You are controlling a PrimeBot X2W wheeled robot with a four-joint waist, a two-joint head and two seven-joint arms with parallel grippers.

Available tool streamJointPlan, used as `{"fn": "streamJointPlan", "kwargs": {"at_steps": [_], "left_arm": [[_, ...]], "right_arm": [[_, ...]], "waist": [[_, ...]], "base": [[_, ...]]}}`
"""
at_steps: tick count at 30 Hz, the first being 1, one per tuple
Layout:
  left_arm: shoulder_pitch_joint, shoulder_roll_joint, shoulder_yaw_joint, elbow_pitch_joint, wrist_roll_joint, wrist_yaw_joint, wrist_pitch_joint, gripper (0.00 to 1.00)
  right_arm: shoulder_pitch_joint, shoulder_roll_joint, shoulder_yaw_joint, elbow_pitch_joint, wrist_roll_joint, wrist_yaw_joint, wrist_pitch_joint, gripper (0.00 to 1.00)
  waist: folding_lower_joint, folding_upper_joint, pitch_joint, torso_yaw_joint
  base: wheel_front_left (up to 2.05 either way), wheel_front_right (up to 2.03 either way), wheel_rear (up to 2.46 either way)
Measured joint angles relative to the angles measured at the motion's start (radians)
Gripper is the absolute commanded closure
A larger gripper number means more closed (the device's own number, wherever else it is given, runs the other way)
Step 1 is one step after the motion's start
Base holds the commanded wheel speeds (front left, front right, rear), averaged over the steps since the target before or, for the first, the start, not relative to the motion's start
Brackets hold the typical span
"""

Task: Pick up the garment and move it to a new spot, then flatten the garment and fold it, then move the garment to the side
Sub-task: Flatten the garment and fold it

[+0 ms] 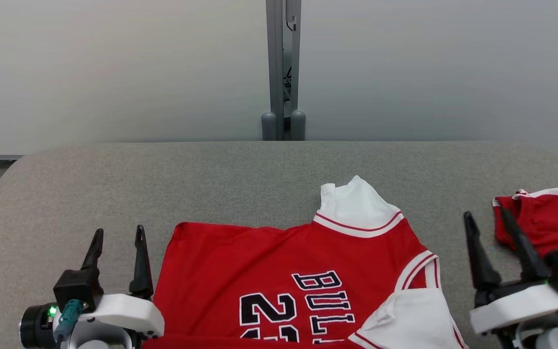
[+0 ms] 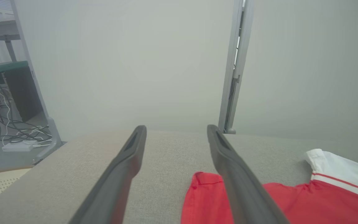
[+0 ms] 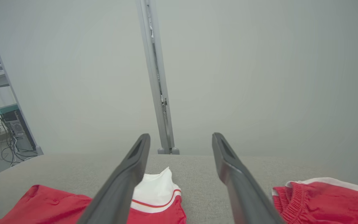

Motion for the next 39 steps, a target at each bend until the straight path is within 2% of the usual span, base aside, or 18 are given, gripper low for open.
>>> {"fn": "streamJointPlan", "kwargs": {"at_steps": [4, 6, 10, 13, 16, 22, 24, 30, 33, 39], "left_arm": [[0.008, -0.065, 0.034, 0.047, 0.083, -0.044, 0.000, 0.00], [0.017, -0.108, 0.062, 0.091, 0.112, -0.077, 0.000, 0.00], [0.003, -0.127, 0.088, 0.144, 0.155, -0.119, 0.000, 0.00], [-0.032, -0.122, 0.095, 0.202, 0.175, -0.153, 0.000, 0.00], [-0.089, -0.098, 0.067, 0.299, 0.189, -0.208, 0.019, 0.00], [-0.286, -0.055, 0.033, 0.476, 0.167, -0.336, 0.196, 0.00], [-0.341, -0.023, -0.017, 0.539, 0.201, -0.379, 0.291, 0.00], [-0.486, -0.005, -0.033, 0.645, 0.149, -0.434, 0.430, 0.00], [-0.556, 0.036, -0.061, 0.705, 0.137, -0.439, 0.511, 0.00], [-0.621, 0.033, -0.114, 0.730, 0.049, -0.445, 0.604, 0.00]], "right_arm": [[0.052, 0.096, 0.007, -0.014, -0.102, 0.000, 0.000, 0.00], [0.060, 0.121, 0.022, -0.012, -0.121, 0.000, 0.000, 0.00], [0.060, 0.132, 0.018, -0.012, -0.119, 0.000, 0.000, 0.00], [0.050, 0.131, 0.016, -0.013, -0.111, 0.000, 0.000, 0.00], [0.038, 0.131, 0.024, -0.014, -0.103, 0.000, 0.000, 0.00], [0.003, 0.123, 0.055, -0.009, -0.093, 0.000, 0.000, 0.00], [-0.016, 0.122, 0.075, 0.002, -0.084, 0.000, 0.000, 0.00], [-0.061, 0.107, 0.127, 0.021, -0.057, 0.000, 0.000, 0.00], [-0.091, 0.108, 0.151, 0.044, -0.014, 0.000, 0.000, 0.00], [-0.134, 0.099, 0.188, 0.063, 0.024, 0.000, 0.000, 0.00]], "waist": [[0.0000, 0.0000, 0.014, -0.011], [0.0000, 0.0000, 0.023, -0.016], [0.0000, 0.0000, 0.036, -0.021], [0.0000, 0.0000, 0.048, -0.027], [0.0000, 0.0000, 0.063, -0.038], [0.0000, 0.0000, 0.113, -0.063], [0.0001, 0.0000, 0.133, -0.075], [0.0000, 0.0000, 0.190, -0.116], [0.0000, 0.0000, 0.226, -0.141], [0.0000, 0.0000, 0.262, -0.171]], "base": [[0.00, 0.00, 0.00], [0.00, 0.00, 0.00], [0.00, 0.00, 0.00], [0.00, 0.00, 0.00], [0.00, 0.00, 0.00], [0.00, 0.00, 0.00], [0.00, 0.00, 0.00], [0.00, 0.00, 0.00], [0.00, 0.00, 0.00], [0.00, 0.00, 0.00]]}}
